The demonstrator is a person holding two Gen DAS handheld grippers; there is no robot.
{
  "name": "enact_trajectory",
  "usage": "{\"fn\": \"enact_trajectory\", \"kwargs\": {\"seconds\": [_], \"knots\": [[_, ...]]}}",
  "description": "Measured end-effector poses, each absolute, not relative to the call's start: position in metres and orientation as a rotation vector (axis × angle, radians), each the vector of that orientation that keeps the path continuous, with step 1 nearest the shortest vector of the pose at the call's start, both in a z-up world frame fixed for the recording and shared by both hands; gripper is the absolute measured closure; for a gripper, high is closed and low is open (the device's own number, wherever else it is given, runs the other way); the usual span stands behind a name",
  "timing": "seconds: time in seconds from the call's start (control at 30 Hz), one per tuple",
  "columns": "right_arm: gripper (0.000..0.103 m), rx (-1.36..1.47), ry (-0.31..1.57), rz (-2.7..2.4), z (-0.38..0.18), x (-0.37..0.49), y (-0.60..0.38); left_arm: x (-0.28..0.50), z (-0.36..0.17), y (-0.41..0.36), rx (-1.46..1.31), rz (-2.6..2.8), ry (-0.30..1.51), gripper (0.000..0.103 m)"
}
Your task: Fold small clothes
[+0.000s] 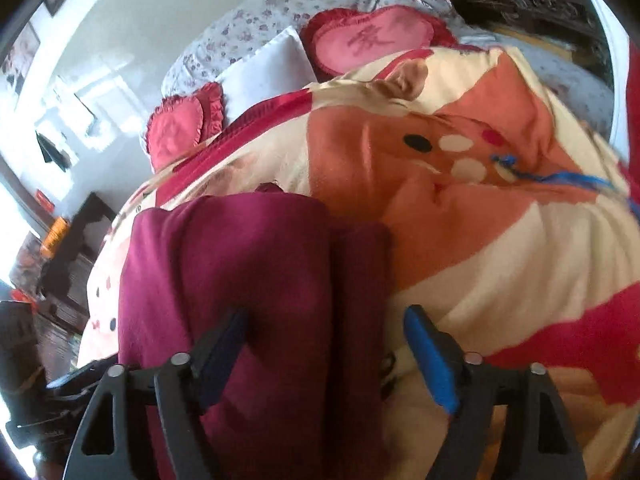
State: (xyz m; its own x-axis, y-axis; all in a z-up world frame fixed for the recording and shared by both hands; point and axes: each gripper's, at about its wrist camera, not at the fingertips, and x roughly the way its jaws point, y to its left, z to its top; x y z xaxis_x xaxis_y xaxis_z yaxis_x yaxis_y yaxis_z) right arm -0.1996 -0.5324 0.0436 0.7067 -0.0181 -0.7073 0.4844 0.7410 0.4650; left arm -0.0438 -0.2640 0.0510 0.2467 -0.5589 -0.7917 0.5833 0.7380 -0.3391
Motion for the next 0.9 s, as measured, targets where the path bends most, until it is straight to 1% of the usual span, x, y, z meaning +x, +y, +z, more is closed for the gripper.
{"fn": "enact_trajectory", "kwargs": {"seconds": [0.07, 0.13, 0.17, 0.2, 0.23, 0.3, 0.33, 0.37, 0.4, 0.47, 0.63, 0.77, 0.87, 0.9], "knots": [[0.024, 0.748, 0.714, -0.234, 0.039, -0.199, -0.532, -0.040, 0.044, -0.268, -0.014, -0.805, 1.092, 0.020], [0.025, 0.763, 0.723, -0.178, 0.034, -0.194, -0.529, -0.038, 0.038, -0.273, -0.043, -0.816, 1.122, 0.020], [0.027, 0.759, 0.737, -0.171, 0.031, -0.190, -0.526, -0.038, 0.037, -0.275, -0.049, -0.812, 1.129, 0.020], [0.043, 0.761, 0.731, -0.161, 0.032, -0.189, -0.523, -0.040, 0.039, -0.276, -0.048, -0.806, 1.125, 0.020], [0.052, 0.763, 0.722, -0.153, 0.035, -0.189, -0.521, -0.042, 0.042, -0.276, -0.040, -0.802, 1.119, 0.023], [0.064, 0.701, 0.724, -0.177, 0.050, -0.191, -0.512, -0.045, 0.050, -0.272, -0.039, -0.801, 1.118, 0.037], [0.068, 0.673, 0.722, -0.182, 0.059, -0.194, -0.506, -0.046, 0.055, -0.268, -0.049, -0.805, 1.121, 0.041], [0.069, 0.665, 0.722, -0.180, 0.066, -0.197, -0.502, -0.048, 0.061, -0.262, -0.063, -0.815, 1.127, 0.046], [0.072, 0.668, 0.719, -0.172, 0.073, -0.200, -0.499, -0.052, 0.069, -0.255, -0.076, -0.823, 1.134, 0.047], [0.074, 0.679, 0.703, -0.133, 0.091, -0.207, -0.491, -0.061, 0.082, -0.240, -0.082, -0.822, 1.147, 0.048], [0.075, 0.670, 0.727, -0.043, 0.131, -0.229, -0.443, -0.096, 0.112, -0.178, -0.085, -0.805, 1.193, 0.047], [0.075, 0.708, 0.790, 0.006, 0.120, -0.243, -0.405, -0.118, 0.095, -0.141, -0.047, -0.706, 1.261, 0.047], [0.075, 0.676, 0.855, -0.042, 0.089, -0.239, -0.378, -0.125, 0.064, -0.129, -0.019, -0.624, 1.309, 0.047], [0.075, 0.640, 0.900, -0.079, 0.075, -0.236, -0.371, -0.125, 0.058, -0.127, -0.019, -0.611, 1.300, 0.045]]}}
